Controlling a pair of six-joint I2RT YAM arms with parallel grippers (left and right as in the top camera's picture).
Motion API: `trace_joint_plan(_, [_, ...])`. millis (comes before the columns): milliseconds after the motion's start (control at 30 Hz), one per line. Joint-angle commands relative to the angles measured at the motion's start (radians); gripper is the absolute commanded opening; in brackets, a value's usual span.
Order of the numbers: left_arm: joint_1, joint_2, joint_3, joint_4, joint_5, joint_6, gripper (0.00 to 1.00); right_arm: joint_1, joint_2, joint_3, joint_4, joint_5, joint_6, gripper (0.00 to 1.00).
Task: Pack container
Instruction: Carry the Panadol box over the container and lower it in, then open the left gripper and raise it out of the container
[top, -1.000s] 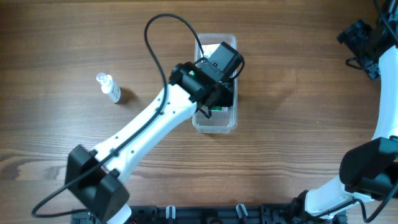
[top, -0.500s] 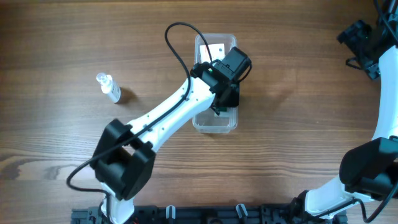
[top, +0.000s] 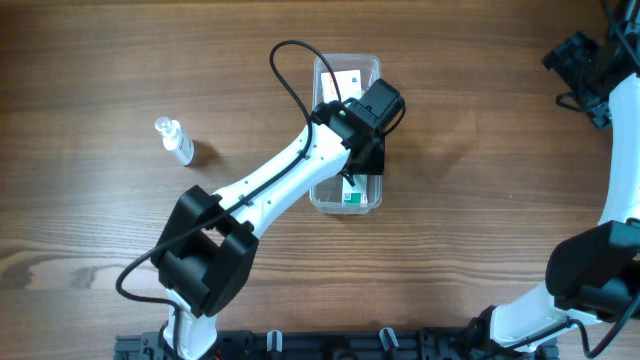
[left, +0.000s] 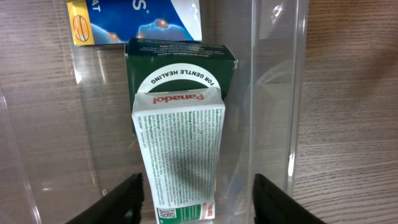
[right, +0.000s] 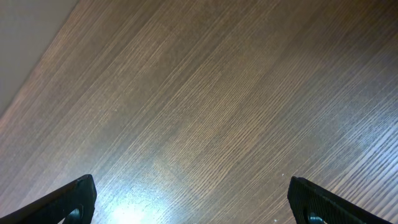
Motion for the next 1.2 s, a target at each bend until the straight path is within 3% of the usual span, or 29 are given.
trace_joint_plan(0, [-0.005, -0.027, 0.024, 0.003, 0.001, -0.01, 0.61, 0.002, 0.006, -0.004, 0.002, -0.005, 0.016, 1.0])
trace_joint_plan(200, [0.003, -0.151, 0.088, -0.04, -0.022, 0.05, 0.69, 0.002, 0.006, -0.004, 0.002, -0.005, 0.016, 1.0])
trace_joint_plan(367, [0.06, -0.297, 0.091, -0.136, -0.093, 0.113, 0.99, 0.002, 0.006, -0.004, 0.002, -0.005, 0.016, 1.0])
trace_joint_plan(467, [0.14, -0.367, 0.091, -0.269, -0.196, 0.135, 1.0, 0.002, 0.006, -0.004, 0.002, -0.005, 0.016, 1.0])
trace_joint_plan(667, [0.394, -0.451, 0.091, -0.416, -0.24, 0.156, 1.0, 0.002, 0.006, -0.004, 0.002, -0.005, 0.016, 1.0])
trace_joint_plan(933, [0.642, -0.443, 0.089, -0.394, -0.23, 0.179, 1.0, 0.002, 0.006, -0.004, 0.002, -0.005, 0.016, 1.0])
trace_joint_plan(1133, [0.758, -0.398, 0.087, -0.398, -0.148, 0.1, 1.0, 0.002, 0.006, -0.004, 0.002, -0.005, 0.016, 1.0])
trace_joint_plan(1167, [0.781, -0.375, 0.087, -0.397, -0.108, 0.146, 1.0, 0.002, 0.006, -0.004, 0.002, -0.005, 0.016, 1.0])
